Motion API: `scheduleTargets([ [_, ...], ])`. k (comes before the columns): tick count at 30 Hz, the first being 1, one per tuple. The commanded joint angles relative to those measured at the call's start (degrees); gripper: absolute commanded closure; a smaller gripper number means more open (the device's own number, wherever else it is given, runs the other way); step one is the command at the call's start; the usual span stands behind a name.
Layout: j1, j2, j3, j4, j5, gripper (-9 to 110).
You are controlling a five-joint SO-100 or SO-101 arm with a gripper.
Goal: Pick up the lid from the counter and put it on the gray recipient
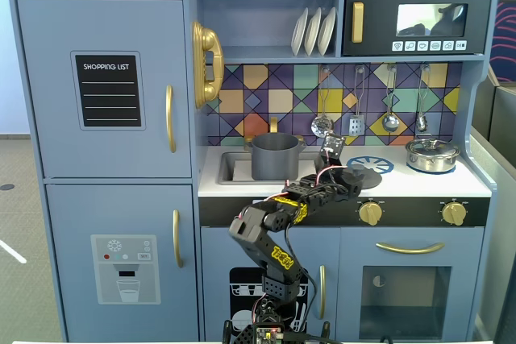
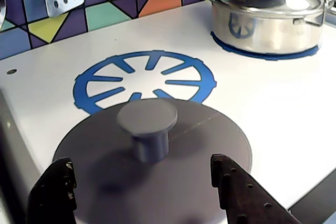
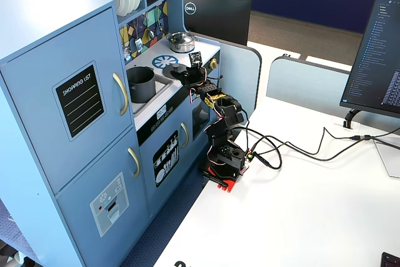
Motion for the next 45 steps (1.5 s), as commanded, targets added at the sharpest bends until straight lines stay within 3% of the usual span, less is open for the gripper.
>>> scheduleTargets([
  [1, -0.3, -3.9, -6.7, -2.5, -0.4, 75],
  [24, -0.5, -23.4, -19.3, -9.1, -1.5, 79],
  [32, -1.4, -23.6, -18.7, -10.0, -2.9, 101],
  [45, -1.5, -18.0, -18.8, -9.5, -1.5, 101],
])
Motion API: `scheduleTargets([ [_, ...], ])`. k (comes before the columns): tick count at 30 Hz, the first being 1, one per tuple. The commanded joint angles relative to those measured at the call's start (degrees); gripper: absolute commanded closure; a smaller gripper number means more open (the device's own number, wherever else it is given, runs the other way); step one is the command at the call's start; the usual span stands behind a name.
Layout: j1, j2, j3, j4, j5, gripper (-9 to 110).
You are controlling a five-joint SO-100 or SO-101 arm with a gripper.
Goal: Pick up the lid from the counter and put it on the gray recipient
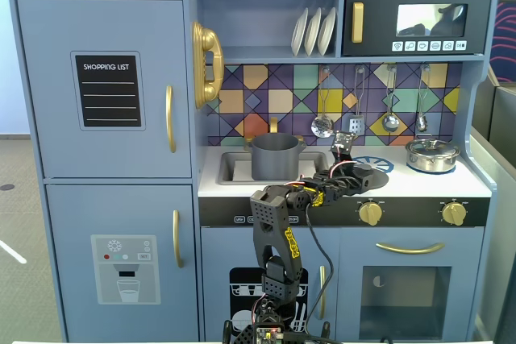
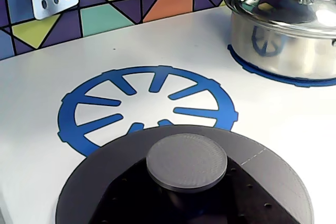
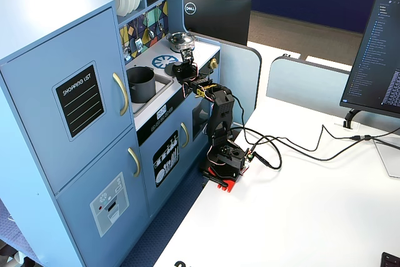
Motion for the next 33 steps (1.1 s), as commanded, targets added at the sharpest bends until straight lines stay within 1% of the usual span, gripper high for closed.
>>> scheduleTargets([
  [1, -0.4, 6.2, -3.5, -0.6, 0.8, 101],
  [9, -0.3, 11.7, -7.5, 4.7, 0.9, 102],
  [18, -3.5, 19.4, -12.4, 14.9, 1.8, 102],
  [24, -10.1, 23.6, -15.1, 22.2, 2.9, 102],
  [30, -19.6, 25.1, -17.2, 26.4, 3.6, 102],
  [33, -23.3, 25.0, -17.2, 27.2, 2.0, 102],
])
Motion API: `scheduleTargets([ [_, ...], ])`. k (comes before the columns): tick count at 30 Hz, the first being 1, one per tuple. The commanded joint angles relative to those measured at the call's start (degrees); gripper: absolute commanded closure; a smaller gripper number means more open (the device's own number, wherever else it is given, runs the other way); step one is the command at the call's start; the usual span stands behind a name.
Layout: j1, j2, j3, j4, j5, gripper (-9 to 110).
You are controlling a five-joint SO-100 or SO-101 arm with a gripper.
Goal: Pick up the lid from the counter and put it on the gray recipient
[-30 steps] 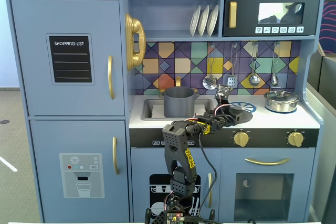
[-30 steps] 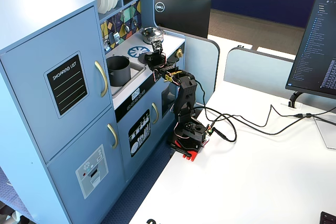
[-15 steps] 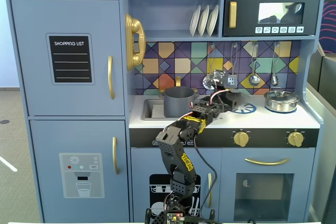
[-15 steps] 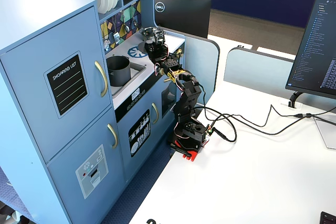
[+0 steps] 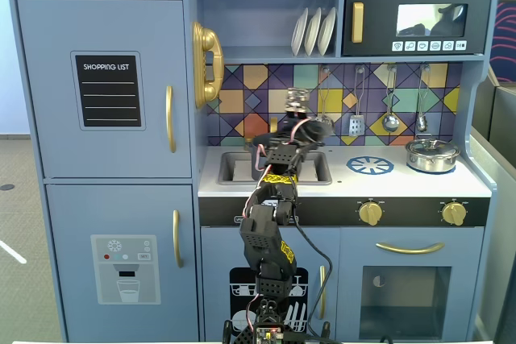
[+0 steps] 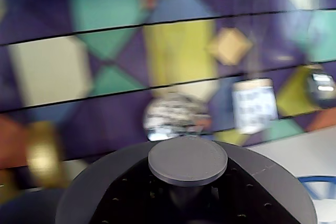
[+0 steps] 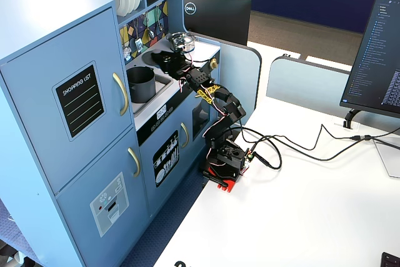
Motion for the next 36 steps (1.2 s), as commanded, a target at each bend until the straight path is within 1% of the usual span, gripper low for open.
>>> scheduleTargets([
  [1, -4.0, 2.8, -4.4, 0.6, -1.3, 102],
  [14, -11.2, -0.4, -2.6, 0.0, -2.5, 102],
  [36, -10.9, -6.8, -1.5, -2.0, -3.0, 102],
])
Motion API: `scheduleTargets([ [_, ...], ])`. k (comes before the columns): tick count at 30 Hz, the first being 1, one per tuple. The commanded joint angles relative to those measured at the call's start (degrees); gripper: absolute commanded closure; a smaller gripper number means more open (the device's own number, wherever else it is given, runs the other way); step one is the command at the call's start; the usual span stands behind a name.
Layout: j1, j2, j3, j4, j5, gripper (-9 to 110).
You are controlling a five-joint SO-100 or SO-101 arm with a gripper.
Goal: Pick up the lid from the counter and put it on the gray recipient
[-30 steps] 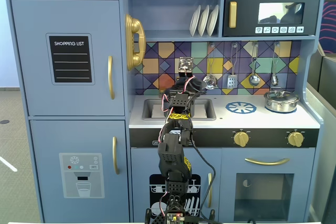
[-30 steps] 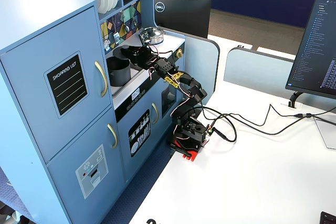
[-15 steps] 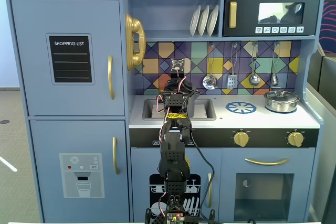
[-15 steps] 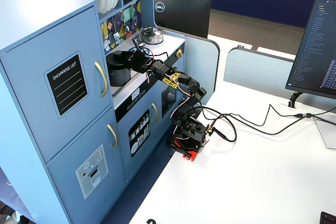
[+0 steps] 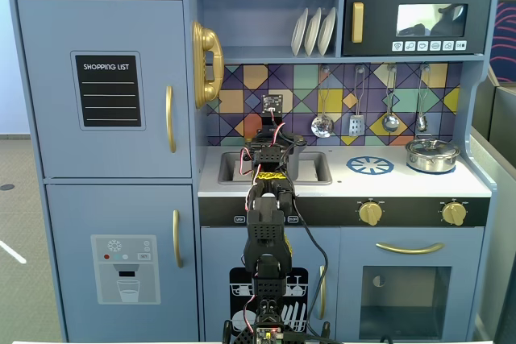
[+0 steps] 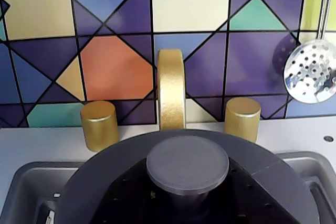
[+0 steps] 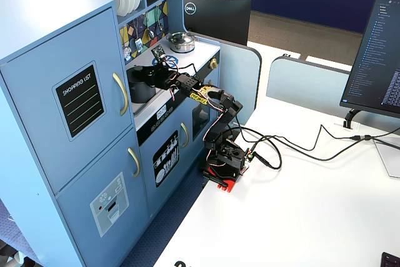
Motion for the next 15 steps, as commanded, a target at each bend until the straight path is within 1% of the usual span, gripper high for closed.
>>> scheduleTargets([
  [1, 0.6, 0.4, -1.5, -1.7, -1.0, 102],
  [10, 1.0, 2.8, 1.8, -0.8, -2.6, 101],
  [12, 1.8, 3.6, 2.4, -0.8, -0.7, 80],
  [13, 2.1, 3.7, 2.4, -0.3, -1.4, 74],
  [15, 2.6, 4.0, 2.5, 0.2, -2.2, 68],
])
